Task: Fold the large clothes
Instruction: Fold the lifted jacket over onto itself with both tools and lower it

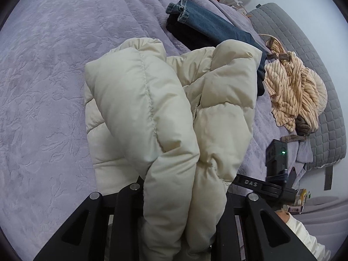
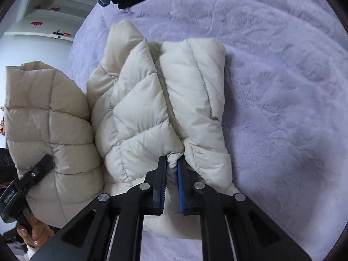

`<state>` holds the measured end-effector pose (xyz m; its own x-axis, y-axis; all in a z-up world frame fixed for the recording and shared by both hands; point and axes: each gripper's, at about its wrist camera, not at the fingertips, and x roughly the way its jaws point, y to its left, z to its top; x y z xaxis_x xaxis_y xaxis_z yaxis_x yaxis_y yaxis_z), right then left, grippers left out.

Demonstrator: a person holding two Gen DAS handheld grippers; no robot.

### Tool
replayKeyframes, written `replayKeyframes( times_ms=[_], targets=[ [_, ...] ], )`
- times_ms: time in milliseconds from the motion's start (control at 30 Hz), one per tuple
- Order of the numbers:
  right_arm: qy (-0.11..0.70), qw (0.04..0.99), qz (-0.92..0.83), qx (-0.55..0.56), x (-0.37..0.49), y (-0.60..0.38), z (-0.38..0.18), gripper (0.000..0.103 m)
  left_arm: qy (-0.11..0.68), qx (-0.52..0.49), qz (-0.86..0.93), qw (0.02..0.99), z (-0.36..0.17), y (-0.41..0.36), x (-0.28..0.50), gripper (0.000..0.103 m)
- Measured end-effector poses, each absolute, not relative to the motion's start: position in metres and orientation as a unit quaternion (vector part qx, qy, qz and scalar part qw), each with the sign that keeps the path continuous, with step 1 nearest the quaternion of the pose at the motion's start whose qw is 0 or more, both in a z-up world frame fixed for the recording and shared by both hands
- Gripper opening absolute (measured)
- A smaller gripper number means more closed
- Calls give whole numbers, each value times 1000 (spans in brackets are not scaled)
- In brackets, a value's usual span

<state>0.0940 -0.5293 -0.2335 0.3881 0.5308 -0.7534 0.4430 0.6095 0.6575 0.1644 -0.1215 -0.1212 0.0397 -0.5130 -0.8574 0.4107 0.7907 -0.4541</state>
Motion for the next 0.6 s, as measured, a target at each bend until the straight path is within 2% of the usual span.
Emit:
replayKeyframes(
  times_ms=[167, 233, 267, 300, 500, 600],
  targets=[
    [553, 686, 63, 469, 113, -528, -275, 10, 612, -12, -362, 703, -121, -161, 148, 26],
    [553, 686, 75, 466, 121, -528, -281, 10, 612, -17, -383, 692, -125, -176, 144, 44],
    [554, 686, 79, 466, 126, -528, -286, 9, 612, -26, -392, 686, -126, -183, 143, 59],
    [553, 685, 84, 467, 129, -530, -289, 9, 611, -32, -400, 683, -127, -189, 142, 66],
    [540, 669, 104, 501, 125, -553, -300, 6, 599, -54, -456, 656, -140, -216, 141, 67],
    [538, 652, 105, 523, 115, -574, -301, 10, 601, -70, -463, 648, -146, -217, 143, 67]
  ],
)
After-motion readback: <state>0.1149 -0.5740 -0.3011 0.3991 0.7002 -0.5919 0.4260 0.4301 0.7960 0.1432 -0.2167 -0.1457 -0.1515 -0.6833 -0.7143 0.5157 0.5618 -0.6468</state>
